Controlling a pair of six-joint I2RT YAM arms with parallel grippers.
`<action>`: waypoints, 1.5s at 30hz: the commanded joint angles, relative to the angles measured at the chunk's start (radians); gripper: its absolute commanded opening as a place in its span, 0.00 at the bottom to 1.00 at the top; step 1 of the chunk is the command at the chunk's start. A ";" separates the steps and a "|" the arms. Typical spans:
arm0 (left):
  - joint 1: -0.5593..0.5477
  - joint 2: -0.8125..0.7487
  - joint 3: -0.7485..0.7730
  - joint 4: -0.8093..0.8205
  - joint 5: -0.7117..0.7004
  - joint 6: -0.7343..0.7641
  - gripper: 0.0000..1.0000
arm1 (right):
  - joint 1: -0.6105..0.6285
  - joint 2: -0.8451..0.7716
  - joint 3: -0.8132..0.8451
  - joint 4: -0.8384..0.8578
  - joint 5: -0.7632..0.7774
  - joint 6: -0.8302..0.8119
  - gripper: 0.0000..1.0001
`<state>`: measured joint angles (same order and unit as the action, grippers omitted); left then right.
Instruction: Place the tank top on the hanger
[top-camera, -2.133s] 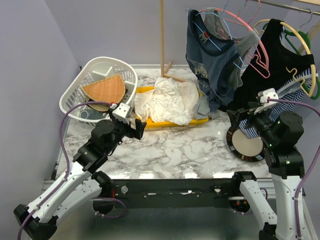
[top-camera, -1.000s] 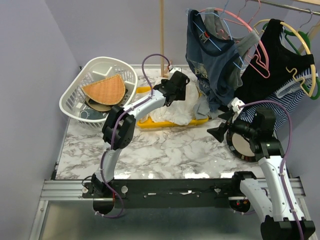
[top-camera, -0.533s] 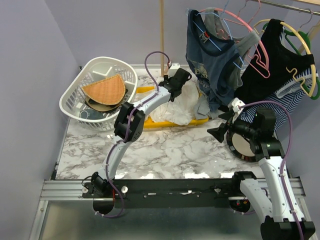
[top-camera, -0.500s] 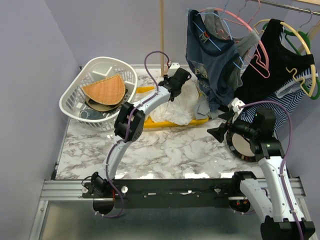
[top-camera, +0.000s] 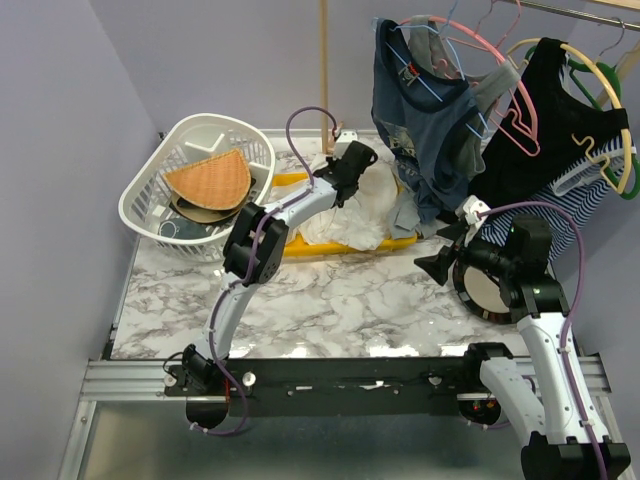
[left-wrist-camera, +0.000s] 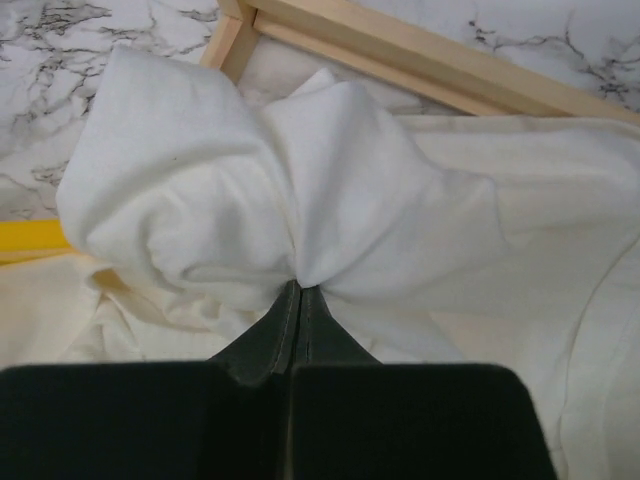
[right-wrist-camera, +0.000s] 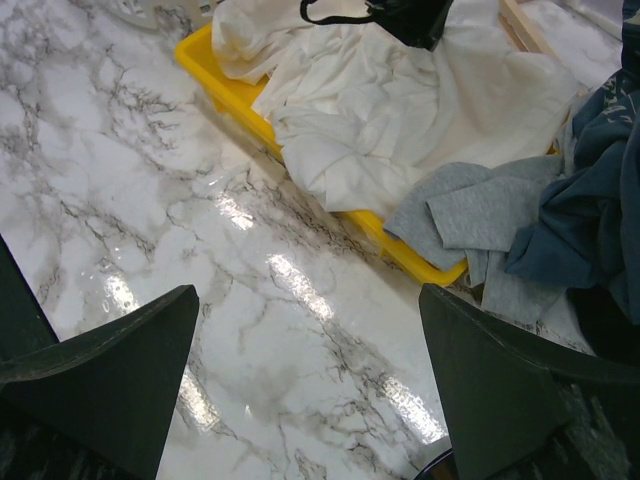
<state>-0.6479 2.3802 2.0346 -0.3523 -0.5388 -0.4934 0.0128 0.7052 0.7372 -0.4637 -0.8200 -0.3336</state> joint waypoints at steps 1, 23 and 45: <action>0.010 -0.203 -0.131 0.125 0.042 0.061 0.00 | -0.002 -0.013 -0.004 0.003 -0.004 -0.001 1.00; -0.036 -0.702 0.085 0.164 0.272 0.151 0.00 | -0.004 -0.012 -0.009 0.002 0.008 -0.007 1.00; -0.315 -0.920 0.170 0.292 0.339 0.219 0.00 | -0.002 -0.010 -0.005 -0.007 0.018 -0.024 1.00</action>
<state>-0.9184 1.5414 2.2917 -0.1280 -0.2539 -0.2768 0.0128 0.7002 0.7372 -0.4637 -0.8196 -0.3412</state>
